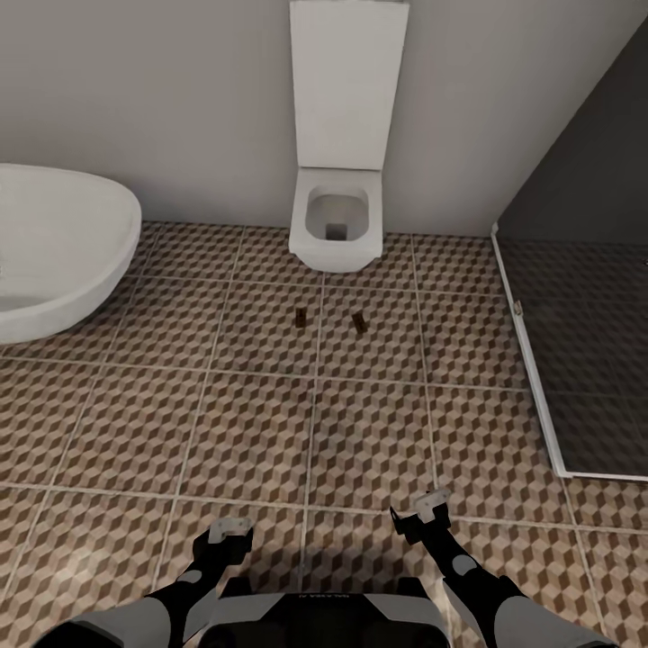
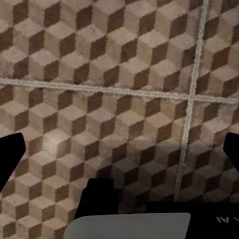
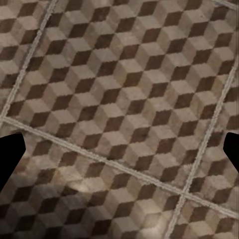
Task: Take the four mousetraps from the cabinet in the bathroom and place them on the bathroom floor. Make sure all four end up on the same floor surface, and ensure that at least two of them are either under or directly next to the same bathroom sink.
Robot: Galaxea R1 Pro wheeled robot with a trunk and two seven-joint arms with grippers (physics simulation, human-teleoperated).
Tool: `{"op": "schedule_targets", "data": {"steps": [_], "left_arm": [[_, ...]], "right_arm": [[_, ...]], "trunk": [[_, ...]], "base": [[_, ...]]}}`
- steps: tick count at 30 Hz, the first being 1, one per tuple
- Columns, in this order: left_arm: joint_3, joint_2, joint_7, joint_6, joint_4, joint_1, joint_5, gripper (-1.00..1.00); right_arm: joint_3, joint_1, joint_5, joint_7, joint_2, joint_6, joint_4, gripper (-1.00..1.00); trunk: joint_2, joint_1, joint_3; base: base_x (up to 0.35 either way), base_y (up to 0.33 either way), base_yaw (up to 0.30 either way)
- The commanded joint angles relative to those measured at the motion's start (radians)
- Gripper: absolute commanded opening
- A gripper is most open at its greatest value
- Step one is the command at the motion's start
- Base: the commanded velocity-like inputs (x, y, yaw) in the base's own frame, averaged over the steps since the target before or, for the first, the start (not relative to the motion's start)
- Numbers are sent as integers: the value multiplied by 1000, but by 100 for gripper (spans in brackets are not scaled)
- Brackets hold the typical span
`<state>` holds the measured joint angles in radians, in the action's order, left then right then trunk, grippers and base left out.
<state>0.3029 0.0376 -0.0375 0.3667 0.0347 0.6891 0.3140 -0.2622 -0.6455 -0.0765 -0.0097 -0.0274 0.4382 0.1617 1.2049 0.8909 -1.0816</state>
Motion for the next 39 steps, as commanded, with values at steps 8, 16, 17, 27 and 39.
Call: {"op": "schedule_targets", "data": {"steps": [8,16,17,27,39], "left_arm": [[9,1,-4,6,4,1,4,100],[9,1,-4,6,4,1,4,100],[9,1,-4,6,4,1,4,100],[9,2,-4,6,4,1,4,100],[9,2,-4,6,4,0,4,100]], "right_arm": [[1,0,-8,-1,0,3,-1,100],[1,0,-8,-1,0,3,-1,100],[1,0,-8,-1,0,3,-1,100],[1,0,-8,-1,0,3,-1,100],[1,0,-8,-1,-2,4,-1,100]], "trunk": [[-56,-31,38],[-112,-61,76],[-119,-65,81],[-189,-104,129],[-273,-150,187]], "base": [[0,0,0],[0,0,0],[0,0,0],[0,0,0],[0,0,0]]}}
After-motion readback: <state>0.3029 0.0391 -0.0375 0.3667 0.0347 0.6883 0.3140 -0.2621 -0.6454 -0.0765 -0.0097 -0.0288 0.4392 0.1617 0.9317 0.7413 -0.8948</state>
